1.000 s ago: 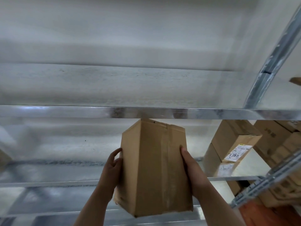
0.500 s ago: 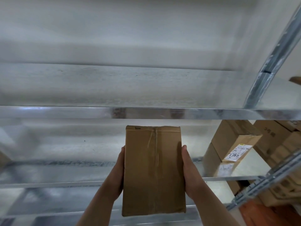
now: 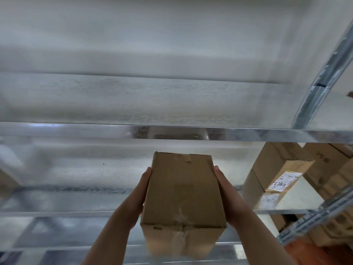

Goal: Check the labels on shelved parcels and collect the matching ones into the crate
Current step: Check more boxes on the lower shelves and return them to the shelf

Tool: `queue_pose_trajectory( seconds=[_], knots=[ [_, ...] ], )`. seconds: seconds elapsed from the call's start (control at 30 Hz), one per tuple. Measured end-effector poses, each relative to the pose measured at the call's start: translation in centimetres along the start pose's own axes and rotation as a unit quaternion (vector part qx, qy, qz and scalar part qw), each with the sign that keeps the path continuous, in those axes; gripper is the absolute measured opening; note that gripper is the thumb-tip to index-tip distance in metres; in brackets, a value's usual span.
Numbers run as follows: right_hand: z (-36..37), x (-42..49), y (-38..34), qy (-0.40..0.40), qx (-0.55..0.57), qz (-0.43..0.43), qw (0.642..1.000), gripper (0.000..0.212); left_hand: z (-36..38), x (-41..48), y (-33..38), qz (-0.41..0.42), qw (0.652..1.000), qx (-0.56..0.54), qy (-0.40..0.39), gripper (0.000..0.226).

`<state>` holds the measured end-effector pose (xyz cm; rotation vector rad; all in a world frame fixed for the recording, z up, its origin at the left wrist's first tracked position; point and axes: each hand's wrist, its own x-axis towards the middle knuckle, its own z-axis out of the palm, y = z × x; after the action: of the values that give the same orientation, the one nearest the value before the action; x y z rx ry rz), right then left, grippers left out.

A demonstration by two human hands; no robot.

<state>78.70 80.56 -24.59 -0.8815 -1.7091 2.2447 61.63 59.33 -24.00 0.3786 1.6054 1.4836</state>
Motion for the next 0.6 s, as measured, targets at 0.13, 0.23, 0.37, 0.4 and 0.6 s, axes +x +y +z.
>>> queue_pose_trajectory(
  seconds=[0.13, 0.23, 0.37, 0.4, 0.6],
  knots=[
    [-0.1, -0.2, -0.5, -0.015, 0.039, 0.013, 0.999, 0.079, 0.7, -0.5, -0.3, 0.03, 1.0, -0.008, -0.001, 0.087],
    [0.3, -0.8, -1.0, -0.022, 0.028, 0.014, 0.999, 0.084, 0.8, -0.5, -0.2, 0.046, 0.998, -0.035, 0.005, 0.081],
    [0.6, -0.9, 0.0, -0.02, 0.045, 0.007, 0.999, 0.083, 0.4, -0.9, 0.0, 0.055, 0.998, -0.044, 0.004, 0.076],
    [0.5, -0.8, 0.2, -0.023, 0.049, 0.002, 0.999, 0.079, 0.3, -1.0, 0.1, 0.057, 0.998, -0.04, 0.002, 0.075],
    [0.5, -0.4, 0.0, -0.036, 0.057, -0.023, 0.997, 0.093, 0.1, -0.5, 0.2, 0.069, 0.996, -0.058, 0.005, 0.077]
  ],
)
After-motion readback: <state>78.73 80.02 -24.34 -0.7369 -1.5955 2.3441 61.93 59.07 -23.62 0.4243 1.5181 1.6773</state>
